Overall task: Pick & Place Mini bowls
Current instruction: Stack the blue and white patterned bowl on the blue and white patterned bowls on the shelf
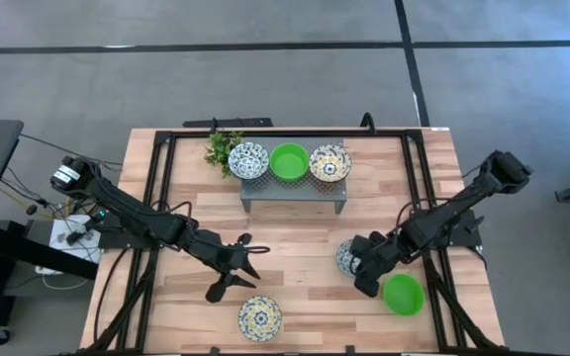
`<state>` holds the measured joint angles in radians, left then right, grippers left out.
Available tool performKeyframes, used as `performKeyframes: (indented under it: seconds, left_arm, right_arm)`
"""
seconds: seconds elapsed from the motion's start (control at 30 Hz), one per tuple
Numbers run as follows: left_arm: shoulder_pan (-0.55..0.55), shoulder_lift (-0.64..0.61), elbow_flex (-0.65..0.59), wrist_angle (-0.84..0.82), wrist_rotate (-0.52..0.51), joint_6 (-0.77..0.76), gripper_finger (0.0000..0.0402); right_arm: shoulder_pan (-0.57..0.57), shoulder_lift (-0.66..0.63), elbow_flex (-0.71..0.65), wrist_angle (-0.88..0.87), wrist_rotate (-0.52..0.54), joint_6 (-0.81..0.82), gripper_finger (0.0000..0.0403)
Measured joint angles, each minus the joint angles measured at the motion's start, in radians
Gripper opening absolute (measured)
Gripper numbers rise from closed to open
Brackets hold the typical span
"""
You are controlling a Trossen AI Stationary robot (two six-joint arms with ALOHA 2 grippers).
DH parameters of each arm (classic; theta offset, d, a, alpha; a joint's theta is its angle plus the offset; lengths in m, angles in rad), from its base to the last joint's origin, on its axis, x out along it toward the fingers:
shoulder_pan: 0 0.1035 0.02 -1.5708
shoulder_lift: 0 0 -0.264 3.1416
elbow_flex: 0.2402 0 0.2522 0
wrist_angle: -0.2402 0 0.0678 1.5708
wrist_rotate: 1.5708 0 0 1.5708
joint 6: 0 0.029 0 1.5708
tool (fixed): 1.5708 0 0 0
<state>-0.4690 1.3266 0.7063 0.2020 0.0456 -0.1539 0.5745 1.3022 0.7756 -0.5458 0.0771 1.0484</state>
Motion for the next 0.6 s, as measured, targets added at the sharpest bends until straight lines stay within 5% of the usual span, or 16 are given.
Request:
performKeyframes:
  seconds: [0.33, 0.6]
  left_arm:
    - [0.0, 0.0, 0.0, 0.0, 0.0, 0.0, 0.0112]
    - [0.0, 0.0, 0.0, 0.007, 0.0, 0.0, 0.0112]
  right_arm:
    - [0.029, 0.184, 0.088, -0.045, 0.013, -0.126, 0.0077]
    - [0.025, 0.364, 0.302, -0.409, 0.128, -0.182, 0.0077]
